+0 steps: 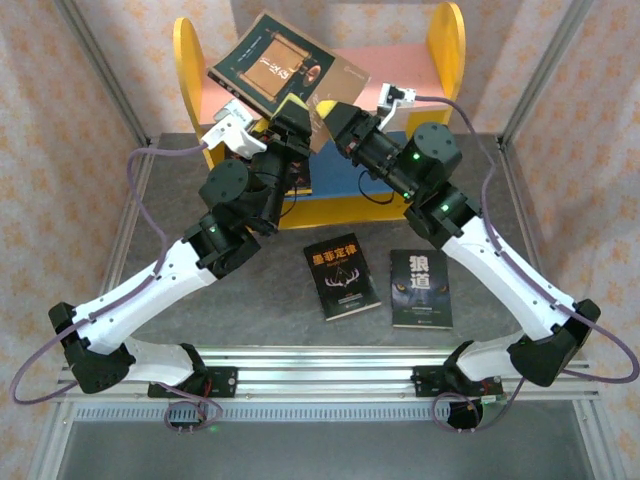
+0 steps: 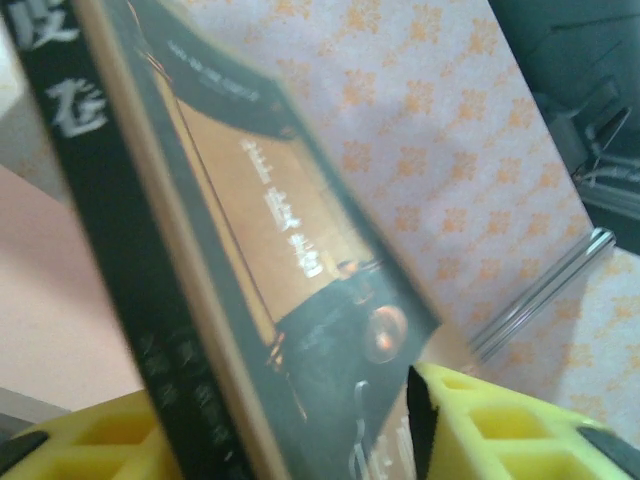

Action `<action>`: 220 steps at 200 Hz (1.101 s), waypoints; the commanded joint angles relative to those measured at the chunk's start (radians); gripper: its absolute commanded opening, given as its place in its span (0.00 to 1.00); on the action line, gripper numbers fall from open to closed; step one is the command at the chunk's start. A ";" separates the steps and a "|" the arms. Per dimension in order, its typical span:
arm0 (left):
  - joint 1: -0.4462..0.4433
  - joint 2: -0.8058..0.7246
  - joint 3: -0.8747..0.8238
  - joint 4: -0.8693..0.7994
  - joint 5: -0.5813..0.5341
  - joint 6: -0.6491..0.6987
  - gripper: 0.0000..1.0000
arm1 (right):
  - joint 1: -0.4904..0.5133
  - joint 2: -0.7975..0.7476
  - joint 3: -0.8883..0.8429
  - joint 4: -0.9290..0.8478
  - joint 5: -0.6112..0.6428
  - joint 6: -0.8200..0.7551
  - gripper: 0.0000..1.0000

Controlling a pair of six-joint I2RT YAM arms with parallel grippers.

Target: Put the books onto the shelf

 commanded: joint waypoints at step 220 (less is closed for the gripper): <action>0.360 0.198 0.793 -1.284 0.422 0.183 0.57 | -0.153 0.476 0.918 -0.825 -0.324 -0.515 0.11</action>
